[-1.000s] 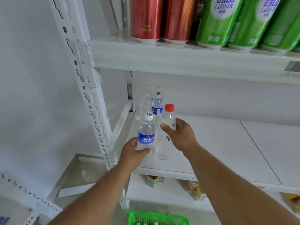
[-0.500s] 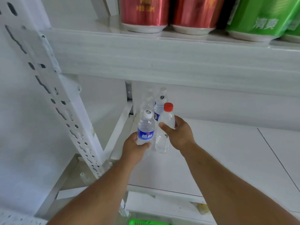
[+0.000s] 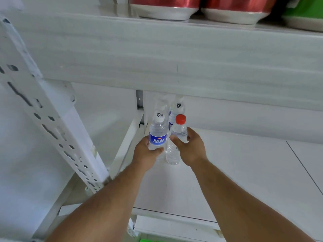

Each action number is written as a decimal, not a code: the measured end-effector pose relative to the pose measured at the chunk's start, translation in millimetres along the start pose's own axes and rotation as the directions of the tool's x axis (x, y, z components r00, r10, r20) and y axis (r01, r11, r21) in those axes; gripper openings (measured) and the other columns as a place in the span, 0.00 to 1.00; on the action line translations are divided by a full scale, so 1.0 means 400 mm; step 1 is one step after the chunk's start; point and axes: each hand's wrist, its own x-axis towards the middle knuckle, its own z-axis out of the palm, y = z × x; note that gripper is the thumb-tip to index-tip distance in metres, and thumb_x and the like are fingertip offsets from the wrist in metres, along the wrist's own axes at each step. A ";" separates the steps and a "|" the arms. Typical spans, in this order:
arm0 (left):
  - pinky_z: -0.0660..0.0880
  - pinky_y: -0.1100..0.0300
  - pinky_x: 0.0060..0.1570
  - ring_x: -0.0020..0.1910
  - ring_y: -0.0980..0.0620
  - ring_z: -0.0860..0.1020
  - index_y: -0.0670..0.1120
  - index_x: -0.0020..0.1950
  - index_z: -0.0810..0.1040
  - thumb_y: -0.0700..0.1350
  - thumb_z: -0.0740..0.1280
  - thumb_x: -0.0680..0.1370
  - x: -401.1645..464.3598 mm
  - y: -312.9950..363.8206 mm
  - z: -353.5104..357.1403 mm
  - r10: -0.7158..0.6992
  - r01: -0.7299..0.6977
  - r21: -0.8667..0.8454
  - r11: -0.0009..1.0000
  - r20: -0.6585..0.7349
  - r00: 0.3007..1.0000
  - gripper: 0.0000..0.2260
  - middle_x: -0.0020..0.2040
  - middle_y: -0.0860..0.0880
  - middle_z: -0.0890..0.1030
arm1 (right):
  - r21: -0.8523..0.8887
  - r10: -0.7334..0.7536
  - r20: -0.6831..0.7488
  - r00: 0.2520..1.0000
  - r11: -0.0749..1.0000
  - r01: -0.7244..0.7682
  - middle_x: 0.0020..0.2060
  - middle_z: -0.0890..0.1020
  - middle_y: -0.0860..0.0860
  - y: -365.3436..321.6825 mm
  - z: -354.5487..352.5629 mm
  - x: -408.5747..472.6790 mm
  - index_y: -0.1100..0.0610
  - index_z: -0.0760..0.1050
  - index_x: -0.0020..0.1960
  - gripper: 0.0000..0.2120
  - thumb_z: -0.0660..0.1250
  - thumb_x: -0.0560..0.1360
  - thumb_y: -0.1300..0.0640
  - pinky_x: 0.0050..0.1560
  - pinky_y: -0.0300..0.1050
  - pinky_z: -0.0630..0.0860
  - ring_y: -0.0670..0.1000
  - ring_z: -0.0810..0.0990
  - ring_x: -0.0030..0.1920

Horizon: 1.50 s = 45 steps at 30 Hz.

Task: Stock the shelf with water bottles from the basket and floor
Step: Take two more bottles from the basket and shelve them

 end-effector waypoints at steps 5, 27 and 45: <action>0.69 0.60 0.57 0.63 0.51 0.75 0.48 0.69 0.71 0.42 0.76 0.72 0.011 -0.004 0.004 0.006 -0.006 0.019 1.000 0.012 1.000 0.27 0.66 0.50 0.76 | -0.014 -0.018 0.000 1.000 1.000 0.018 0.54 0.81 0.41 0.013 0.000 0.006 0.46 0.76 0.64 0.18 0.73 0.74 0.48 0.48 0.34 0.69 0.40 0.76 0.49; 0.69 0.54 0.68 0.71 0.51 0.69 0.51 0.76 0.63 0.46 0.72 0.75 -0.092 -0.054 -0.009 -0.020 0.018 0.134 0.991 0.007 1.000 0.32 0.73 0.51 0.70 | -0.085 0.171 -0.004 0.985 0.982 -0.171 0.77 0.66 0.52 0.019 -0.020 -0.086 0.55 0.57 0.80 0.41 0.71 0.75 0.41 0.69 0.47 0.68 0.51 0.67 0.75; 0.62 0.53 0.73 0.76 0.48 0.61 0.50 0.79 0.56 0.51 0.64 0.79 -0.517 -0.048 -0.089 0.066 -0.177 0.621 0.764 0.198 0.978 0.30 0.79 0.50 0.59 | -0.659 0.146 0.247 0.958 0.750 0.056 0.78 0.62 0.52 0.034 -0.094 -0.547 0.55 0.55 0.80 0.36 0.59 0.80 0.37 0.74 0.50 0.63 0.55 0.61 0.76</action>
